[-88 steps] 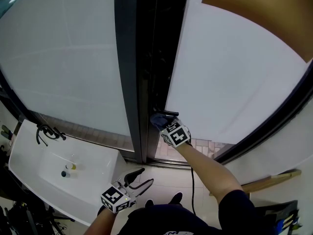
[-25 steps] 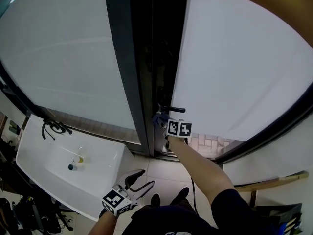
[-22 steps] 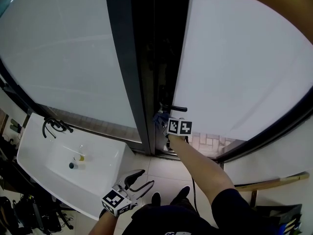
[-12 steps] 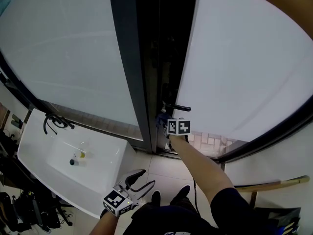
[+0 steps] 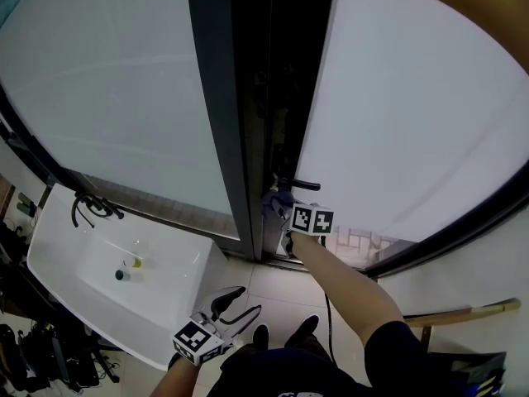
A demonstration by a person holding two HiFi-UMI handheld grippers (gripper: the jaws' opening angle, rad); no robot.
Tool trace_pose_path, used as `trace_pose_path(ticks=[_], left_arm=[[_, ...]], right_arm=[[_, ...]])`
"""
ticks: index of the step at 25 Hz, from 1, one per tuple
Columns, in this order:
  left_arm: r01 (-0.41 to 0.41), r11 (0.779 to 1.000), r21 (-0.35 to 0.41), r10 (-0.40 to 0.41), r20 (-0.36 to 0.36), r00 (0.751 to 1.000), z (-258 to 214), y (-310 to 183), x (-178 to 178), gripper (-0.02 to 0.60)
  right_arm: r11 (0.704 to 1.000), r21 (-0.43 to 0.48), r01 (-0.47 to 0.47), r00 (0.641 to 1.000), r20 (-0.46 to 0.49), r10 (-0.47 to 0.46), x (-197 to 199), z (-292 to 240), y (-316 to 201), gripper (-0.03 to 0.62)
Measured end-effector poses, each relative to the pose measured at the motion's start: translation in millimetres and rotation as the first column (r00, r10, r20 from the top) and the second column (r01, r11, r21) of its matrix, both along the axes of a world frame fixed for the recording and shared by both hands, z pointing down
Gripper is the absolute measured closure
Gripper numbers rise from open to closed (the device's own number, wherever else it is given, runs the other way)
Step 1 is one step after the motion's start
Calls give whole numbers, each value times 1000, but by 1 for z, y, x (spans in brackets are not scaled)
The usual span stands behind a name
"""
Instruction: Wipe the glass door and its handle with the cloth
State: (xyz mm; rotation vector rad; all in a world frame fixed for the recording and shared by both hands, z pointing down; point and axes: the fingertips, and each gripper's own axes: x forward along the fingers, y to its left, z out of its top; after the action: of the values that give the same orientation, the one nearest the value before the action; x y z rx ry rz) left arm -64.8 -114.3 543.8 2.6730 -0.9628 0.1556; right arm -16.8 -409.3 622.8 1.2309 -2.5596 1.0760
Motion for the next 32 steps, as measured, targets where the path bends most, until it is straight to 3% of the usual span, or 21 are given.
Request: trace_pose_path(ticks=[5, 14, 18, 21, 23, 27, 32], left_arm=[[-13, 1000, -7, 13, -6, 1000, -1, -2, 6, 368], [7, 1000, -12, -7, 4, 1000, 1, -2, -2, 368], [-2, 1000, 0, 2, -3, 1000, -8, 0, 3, 368], [-14, 1000, 8, 14, -6, 1000, -10, 1, 5, 368], [-28, 1000, 14, 28, -2, 1000, -7, 2, 4, 368], [-74, 997, 30, 73, 4, 997, -10, 0, 5, 368], [-165, 985, 48, 165, 6, 986, -14, -2, 18, 368]], right_arm=[[999, -37, -15, 1000, -15, 15, -3, 9, -8, 462], [997, -64, 45, 986, -155, -54, -12, 34, -13, 461], [993, -102, 59, 970, -228, -81, -5, 56, 0, 462], [992, -98, 81, 969, -225, -101, 4, 66, 22, 462], [991, -66, 112, 969, -213, -124, 9, 62, 44, 462], [979, 90, 183, 959, -237, -157, 24, 27, 89, 461], [959, 222, 179, 969, -211, -132, 61, -19, 155, 461]])
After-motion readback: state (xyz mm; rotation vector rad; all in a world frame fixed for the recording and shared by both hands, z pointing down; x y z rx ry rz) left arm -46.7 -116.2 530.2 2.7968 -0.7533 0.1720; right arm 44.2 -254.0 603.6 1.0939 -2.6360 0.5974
